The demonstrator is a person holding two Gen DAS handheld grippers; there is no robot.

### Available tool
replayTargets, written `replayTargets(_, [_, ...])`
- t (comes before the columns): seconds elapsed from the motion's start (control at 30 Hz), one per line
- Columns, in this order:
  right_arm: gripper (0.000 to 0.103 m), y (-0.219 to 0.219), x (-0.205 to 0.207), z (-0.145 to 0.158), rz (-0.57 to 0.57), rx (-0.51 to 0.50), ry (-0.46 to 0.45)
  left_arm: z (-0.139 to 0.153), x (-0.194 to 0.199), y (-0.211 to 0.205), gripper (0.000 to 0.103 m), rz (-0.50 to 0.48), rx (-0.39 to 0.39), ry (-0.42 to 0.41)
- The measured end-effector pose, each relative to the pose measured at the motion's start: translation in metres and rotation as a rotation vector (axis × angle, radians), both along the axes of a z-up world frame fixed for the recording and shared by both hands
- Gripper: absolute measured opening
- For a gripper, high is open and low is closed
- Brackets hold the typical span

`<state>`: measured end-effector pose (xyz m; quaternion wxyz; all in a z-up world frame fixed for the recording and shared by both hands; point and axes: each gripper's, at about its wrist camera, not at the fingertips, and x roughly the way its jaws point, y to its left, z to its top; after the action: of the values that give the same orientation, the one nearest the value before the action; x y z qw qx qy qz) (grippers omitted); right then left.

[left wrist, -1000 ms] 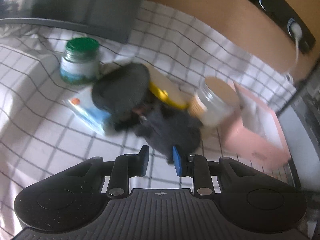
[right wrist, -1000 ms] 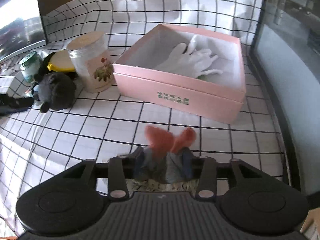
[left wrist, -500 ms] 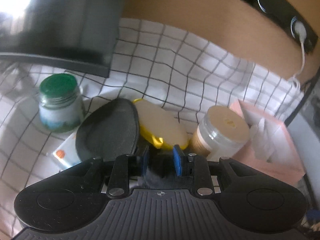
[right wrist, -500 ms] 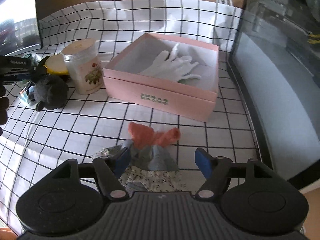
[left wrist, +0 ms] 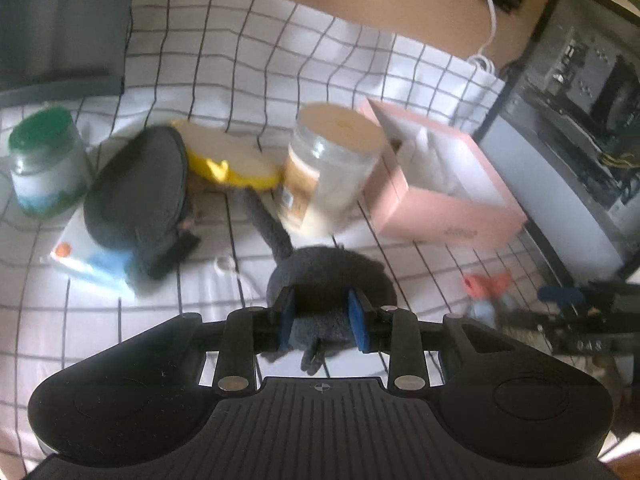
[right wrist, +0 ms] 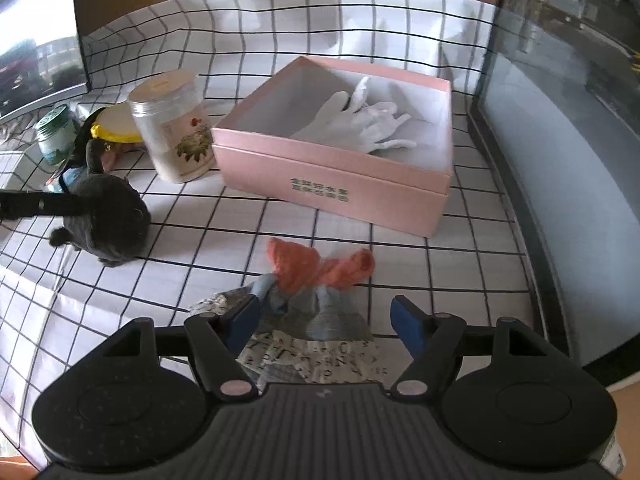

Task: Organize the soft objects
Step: 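Grasp the black plush toy with the left tool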

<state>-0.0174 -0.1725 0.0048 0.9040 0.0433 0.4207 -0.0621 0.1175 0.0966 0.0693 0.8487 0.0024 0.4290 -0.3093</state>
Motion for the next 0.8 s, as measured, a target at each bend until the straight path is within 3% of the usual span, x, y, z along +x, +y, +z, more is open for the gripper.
replayTargets(0.2, [0.075,0.011,0.002,-0.001,0.045,-0.006,0.001,-0.001,-0.007,-0.003,0.033,0.079,0.01,-0.072])
replayTargets(0.4, [0.075,0.019,-0.005,-0.001,0.072,-0.02,0.004,-0.005,0.015,-0.022,0.033,0.171,-0.003,-0.13])
replayTargets(0.5, [0.075,0.022,-0.014,0.001,0.077,-0.041,0.001,-0.008,0.03,-0.026,0.033,0.197,-0.054,-0.082])
replayTargets(0.8, [0.076,0.007,-0.026,0.001,0.022,-0.025,0.003,-0.006,0.041,-0.012,0.034,0.192,-0.101,0.079])
